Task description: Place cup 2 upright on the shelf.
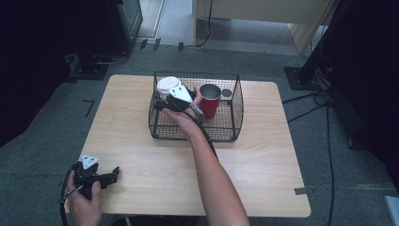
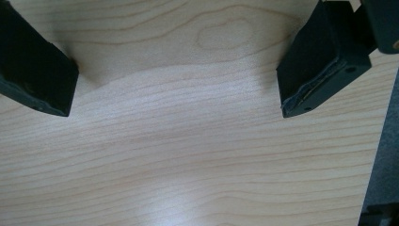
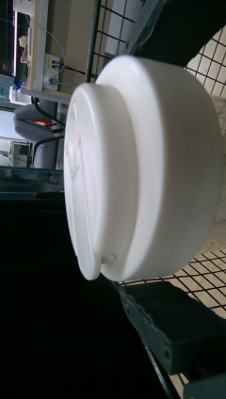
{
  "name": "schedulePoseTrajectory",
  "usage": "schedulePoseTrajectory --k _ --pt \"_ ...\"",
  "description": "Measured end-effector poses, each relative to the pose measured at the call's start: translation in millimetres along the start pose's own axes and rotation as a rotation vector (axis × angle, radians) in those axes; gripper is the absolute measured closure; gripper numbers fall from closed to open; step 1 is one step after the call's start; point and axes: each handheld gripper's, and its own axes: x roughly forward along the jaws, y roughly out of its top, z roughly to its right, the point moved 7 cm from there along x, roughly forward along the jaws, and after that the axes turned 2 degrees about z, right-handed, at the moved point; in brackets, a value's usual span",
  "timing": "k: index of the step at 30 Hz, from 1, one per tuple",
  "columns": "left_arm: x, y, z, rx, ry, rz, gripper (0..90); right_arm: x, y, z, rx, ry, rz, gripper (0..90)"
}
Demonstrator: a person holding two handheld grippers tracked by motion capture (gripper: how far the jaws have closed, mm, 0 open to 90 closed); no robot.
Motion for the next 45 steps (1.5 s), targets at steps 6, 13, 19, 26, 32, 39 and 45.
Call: schedulePoseTrajectory --k 6,13,19,26,32,39,45 --pt "0.1 0.0 0.0 0.0 0.0 0.001 0.0 -3.9 8.7 1.3 0.001 0.005 0.026 0.0" --pt "0.1 0.0 0.1 -0.001 -0.001 0.002 0.0 -11.9 25.1 1.0 0.012 0.013 0.066 0.0" --pt "0.1 0.0 0.1 0.0 -0.001 0.001 0.0 -23.2 36.0 6.2 0.011 0.012 0.087 0.0" --pt "0.1 0.1 0.1 -0.001 0.0 0.002 0.0 -41.6 46.8 9.9 -0.001 0.024 0.113 0.0" --pt "0.1 0.0 0.2 -0.002 -0.001 0.001 0.0 -57.7 48.2 12.1 -0.02 0.037 0.121 0.0" --pt "0.0 0.0 0.1 -0.001 0.0 0.0 0.0 -74.4 43.5 20.9 -0.029 0.034 0.115 0.0" --pt "0.0 0.0 0.1 0.0 0.0 0.0 0.0 -87.2 40.0 32.0 -0.033 0.024 0.117 0.0"
